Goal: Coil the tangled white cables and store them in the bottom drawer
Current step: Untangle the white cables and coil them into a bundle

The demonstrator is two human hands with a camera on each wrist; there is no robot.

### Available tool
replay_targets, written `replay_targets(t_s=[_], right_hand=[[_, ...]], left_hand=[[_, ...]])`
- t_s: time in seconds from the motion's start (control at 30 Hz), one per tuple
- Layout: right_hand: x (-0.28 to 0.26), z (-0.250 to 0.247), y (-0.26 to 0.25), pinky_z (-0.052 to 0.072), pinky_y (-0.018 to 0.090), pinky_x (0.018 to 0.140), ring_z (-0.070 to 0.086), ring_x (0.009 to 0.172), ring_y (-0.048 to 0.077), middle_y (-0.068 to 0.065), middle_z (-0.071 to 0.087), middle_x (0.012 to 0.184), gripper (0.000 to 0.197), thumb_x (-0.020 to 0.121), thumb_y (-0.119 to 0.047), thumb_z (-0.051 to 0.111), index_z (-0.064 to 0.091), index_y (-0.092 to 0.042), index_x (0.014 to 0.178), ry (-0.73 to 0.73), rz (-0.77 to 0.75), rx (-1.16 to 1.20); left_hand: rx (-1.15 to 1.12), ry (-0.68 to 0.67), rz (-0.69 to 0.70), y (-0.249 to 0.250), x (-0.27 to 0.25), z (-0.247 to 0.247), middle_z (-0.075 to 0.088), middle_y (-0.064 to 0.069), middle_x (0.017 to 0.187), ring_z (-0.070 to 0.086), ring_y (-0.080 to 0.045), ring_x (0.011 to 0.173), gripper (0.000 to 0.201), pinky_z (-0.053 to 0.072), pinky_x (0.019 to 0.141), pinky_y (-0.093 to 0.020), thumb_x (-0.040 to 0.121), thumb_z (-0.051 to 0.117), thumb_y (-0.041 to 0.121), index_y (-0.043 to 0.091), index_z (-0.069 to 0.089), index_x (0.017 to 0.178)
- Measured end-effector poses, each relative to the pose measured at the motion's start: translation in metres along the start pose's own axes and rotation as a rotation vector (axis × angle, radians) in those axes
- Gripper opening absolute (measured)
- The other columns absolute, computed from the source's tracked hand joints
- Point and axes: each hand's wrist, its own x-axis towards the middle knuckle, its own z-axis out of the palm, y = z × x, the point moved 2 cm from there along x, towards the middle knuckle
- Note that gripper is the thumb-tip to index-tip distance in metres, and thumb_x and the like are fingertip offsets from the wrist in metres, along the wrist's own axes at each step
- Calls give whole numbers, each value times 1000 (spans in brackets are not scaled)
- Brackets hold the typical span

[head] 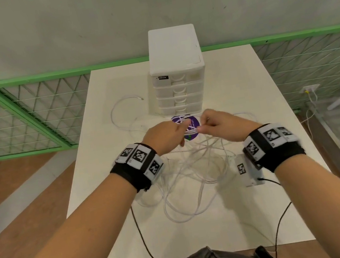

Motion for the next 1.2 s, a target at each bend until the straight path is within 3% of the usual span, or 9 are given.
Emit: replay_targets(t_s=[0.1,0.27,0.43,0.53,0.6,0.7,0.87,1.03,1.2], right_hand=[[-8,-12,9,35,11,63,49,63,-5,-14,54,71,13,94,-25,49,61,-18,94,-6,-11,-33],[6,-2,7,36,16,67,48,66,-1,-8,55,71,22,95,-17,46,65,-7,91,242,-94,39],[16,-11,-11,36,3,71,52,75,-2,0,60,86,16,92,-8,50,64,-3,92,495,-254,83],[21,-23,-32,41,15,80,55,87,15,2,60,92,18,91,-10,49,66,-5,94,594,-378,88],[25,-27,-46,43,20,84,57,88,14,1,62,92,20,91,-9,47,66,-12,94,619,-450,142],[32,-17,-53,43,25,83,55,84,8,-4,62,88,19,93,-13,44,61,-20,97,560,-426,257],[32,38,-28,48,49,76,59,81,42,30,62,90,26,95,-25,35,47,-13,116,431,-300,131],[30,65,-29,37,28,69,46,67,3,-10,50,76,13,94,-24,35,47,-21,92,287,-218,190],[25,89,-22,41,35,70,49,70,18,-2,51,75,17,97,-15,37,52,-8,95,127,-218,-3]], left_hand=[[-266,-103,5,-20,-7,0,41,-1,55,38,-15,52,62,31,62,-29,97,21,54,14,51,59],[-471,-149,53,-21,-13,7,41,-2,57,38,-11,49,42,32,54,-22,99,36,41,16,52,68],[-815,-50,87,-10,-15,-4,38,1,56,35,-5,40,34,29,41,-16,101,37,29,13,55,77],[-974,-32,126,5,-20,-17,28,6,53,23,-6,42,34,21,38,-14,103,30,31,12,59,99],[-1055,-75,178,15,-24,-26,26,8,49,18,-7,41,43,14,39,-19,103,25,36,11,58,90],[-1191,-87,249,24,-29,-44,24,9,45,14,-9,41,46,6,42,-22,102,22,40,14,45,70],[-1425,-11,321,35,-33,-65,23,10,45,15,-7,39,45,10,40,-21,102,21,39,14,38,68],[-1522,172,345,37,-35,-66,27,10,45,20,-6,39,44,13,45,-24,102,23,36,10,48,77],[-1634,479,458,37,-30,-95,39,8,51,35,-7,45,32,31,48,-21,104,26,20,10,47,82]])
